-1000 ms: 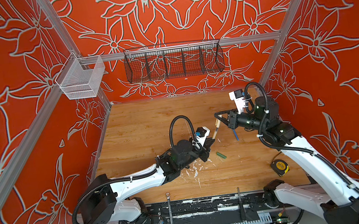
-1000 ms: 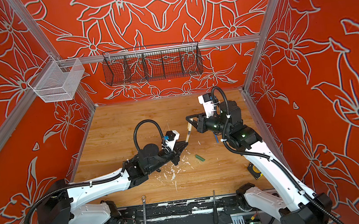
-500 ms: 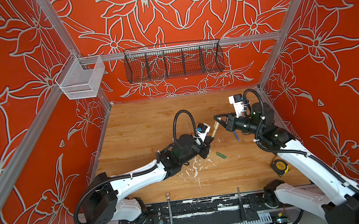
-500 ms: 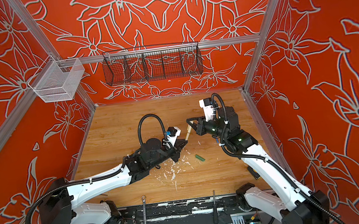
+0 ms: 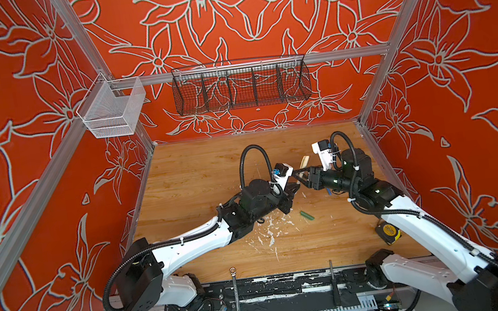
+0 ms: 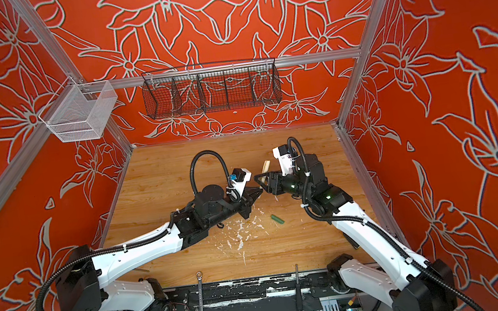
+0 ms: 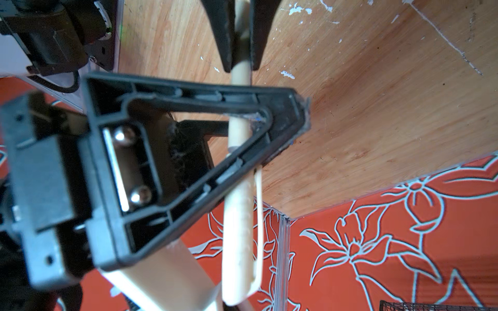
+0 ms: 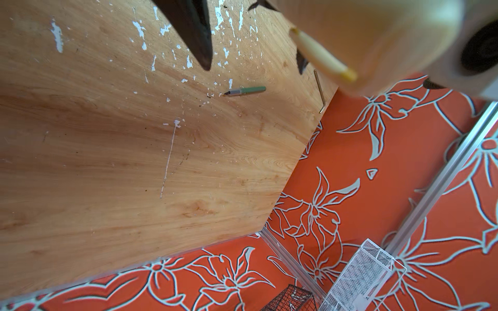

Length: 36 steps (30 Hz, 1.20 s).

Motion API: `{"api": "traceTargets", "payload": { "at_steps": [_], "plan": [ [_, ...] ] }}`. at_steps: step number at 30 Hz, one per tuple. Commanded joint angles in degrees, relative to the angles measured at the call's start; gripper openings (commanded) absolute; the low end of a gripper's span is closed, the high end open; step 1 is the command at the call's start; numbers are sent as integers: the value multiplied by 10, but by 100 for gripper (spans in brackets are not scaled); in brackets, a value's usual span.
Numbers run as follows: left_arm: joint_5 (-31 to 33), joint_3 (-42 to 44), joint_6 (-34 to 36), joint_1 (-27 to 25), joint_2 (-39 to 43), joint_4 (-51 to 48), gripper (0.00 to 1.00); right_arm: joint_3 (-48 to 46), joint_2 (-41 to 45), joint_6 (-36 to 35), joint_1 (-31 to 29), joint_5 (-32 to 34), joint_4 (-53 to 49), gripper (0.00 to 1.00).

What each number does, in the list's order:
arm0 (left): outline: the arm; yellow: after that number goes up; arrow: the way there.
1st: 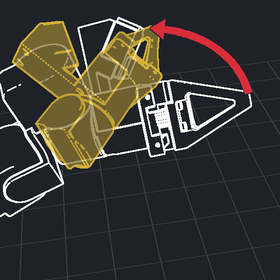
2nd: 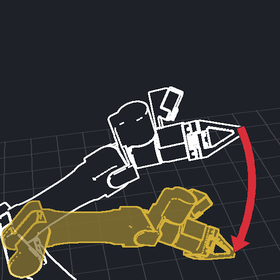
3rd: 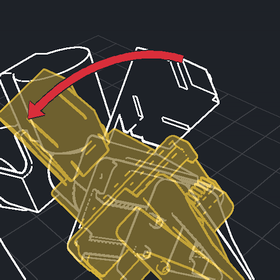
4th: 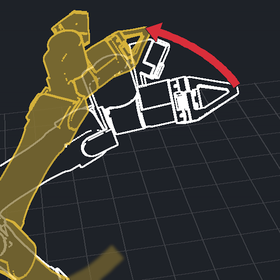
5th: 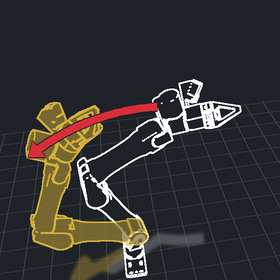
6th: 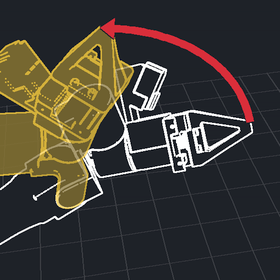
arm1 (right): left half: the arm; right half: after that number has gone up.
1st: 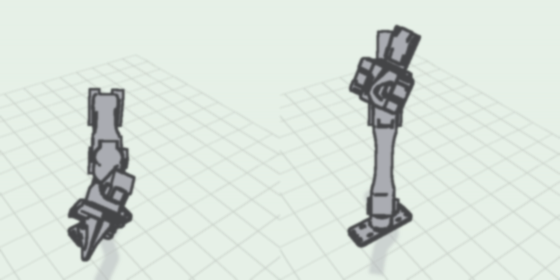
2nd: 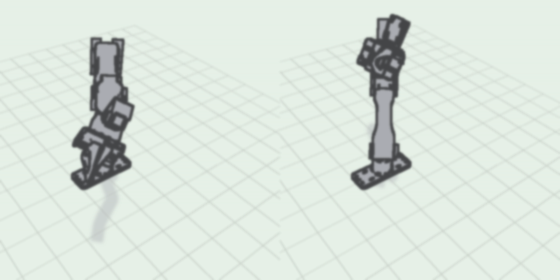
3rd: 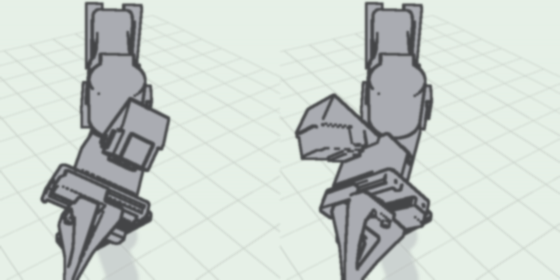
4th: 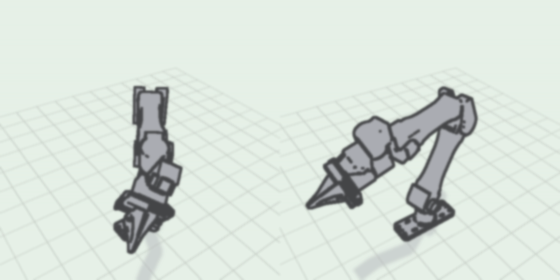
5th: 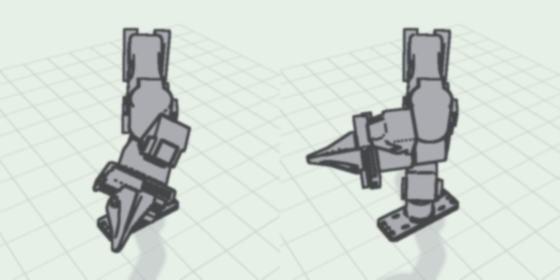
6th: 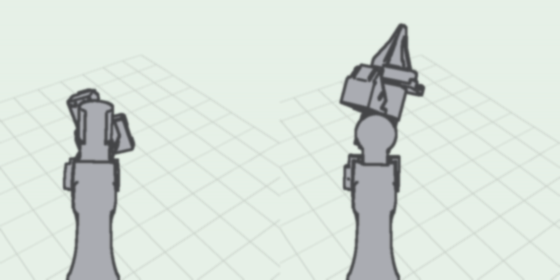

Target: Insert the pens into the pen caps

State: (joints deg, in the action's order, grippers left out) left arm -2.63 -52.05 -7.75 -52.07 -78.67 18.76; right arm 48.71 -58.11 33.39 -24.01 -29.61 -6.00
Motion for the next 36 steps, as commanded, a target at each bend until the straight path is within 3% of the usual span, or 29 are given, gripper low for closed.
{"api": "traceTargets", "payload": {
  "at_steps": [1, 8, 16, 20, 22, 24, 30, 36],
  "plan": [
    [0, 9, -9, 4, 16, 24, 0, 14, 8, -6, -1, -9, -12, 52],
    [-2, 6, -11, 4, 11, 16, 0, 3, 18, 2, -1, -16, 14, 48],
    [-13, -10, -15, 4, 0, 3, 0, 2, 16, 5, -1, -27, 24, 20],
    [-19, -40, -31, 6, -12, -42, 0, 7, 8, 1, -1, -34, 22, 0],
    [-32, -57, -36, 7, -17, -73, 21, 17, 2, -16, -1, -35, 5, 0],
    [-53, -67, -38, 8, -18, -100, 32, 37, -6, -47, -1, -40, -30, 0],
    [-133, -93, -40, 29, -19, -168, 35, 75, -30, -92, 0, -54, -72, 0],
    [-155, -91, -44, 39, -18, -190, 31, 81, -29, -95, 0, -47, -71, 0]
  ]
}}
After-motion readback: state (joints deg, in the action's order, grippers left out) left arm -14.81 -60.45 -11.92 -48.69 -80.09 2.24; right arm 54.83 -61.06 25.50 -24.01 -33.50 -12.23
